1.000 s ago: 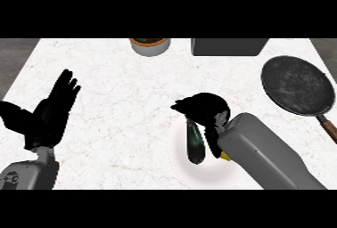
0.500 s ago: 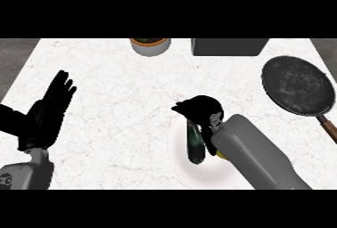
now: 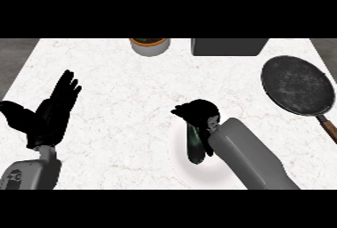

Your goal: Pick the eggplant from the plate and place it in the pan

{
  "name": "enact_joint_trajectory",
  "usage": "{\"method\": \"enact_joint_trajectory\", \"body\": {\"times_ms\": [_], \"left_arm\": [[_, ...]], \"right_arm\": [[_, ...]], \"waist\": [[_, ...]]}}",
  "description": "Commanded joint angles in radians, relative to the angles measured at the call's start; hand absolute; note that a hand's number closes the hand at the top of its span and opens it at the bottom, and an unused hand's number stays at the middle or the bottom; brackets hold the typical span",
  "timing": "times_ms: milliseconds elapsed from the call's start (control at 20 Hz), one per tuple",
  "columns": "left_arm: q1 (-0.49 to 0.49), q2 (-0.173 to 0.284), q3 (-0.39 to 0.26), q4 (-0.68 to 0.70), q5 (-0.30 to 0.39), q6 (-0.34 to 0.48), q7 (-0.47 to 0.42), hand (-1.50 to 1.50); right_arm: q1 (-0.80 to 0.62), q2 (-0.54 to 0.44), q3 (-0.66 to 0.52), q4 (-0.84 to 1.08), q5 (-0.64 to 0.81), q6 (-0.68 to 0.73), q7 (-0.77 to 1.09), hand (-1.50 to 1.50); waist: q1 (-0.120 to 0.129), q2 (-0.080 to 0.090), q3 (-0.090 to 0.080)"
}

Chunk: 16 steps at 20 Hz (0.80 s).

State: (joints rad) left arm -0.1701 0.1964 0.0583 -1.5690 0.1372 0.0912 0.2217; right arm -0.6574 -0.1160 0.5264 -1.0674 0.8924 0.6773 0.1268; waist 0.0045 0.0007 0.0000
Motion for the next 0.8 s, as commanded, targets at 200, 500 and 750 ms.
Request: {"method": "enact_joint_trajectory", "body": {"times_ms": [200, 500, 750], "left_arm": [[0.044, -0.048, -0.019, -0.004, -0.033, 0.005, -0.036, 0.00], [-0.004, -0.021, 0.028, 0.060, -0.014, -0.035, -0.067, 0.00], [0.004, -0.020, 0.017, -0.009, -0.029, -0.016, 0.004, 0.00]], "right_arm": [[0.078, 0.040, -0.009, 0.103, 0.089, -0.091, -0.078, -1.50], [0.016, 0.113, 0.015, 0.135, 0.074, -0.094, -0.106, 1.50], [0.035, 0.086, -0.023, 0.163, 0.120, -0.145, -0.216, 1.50]], "waist": [[0.001, 0.000, 0.000], [0.004, 0.002, 0.000], [0.000, 0.000, 0.000]]}}
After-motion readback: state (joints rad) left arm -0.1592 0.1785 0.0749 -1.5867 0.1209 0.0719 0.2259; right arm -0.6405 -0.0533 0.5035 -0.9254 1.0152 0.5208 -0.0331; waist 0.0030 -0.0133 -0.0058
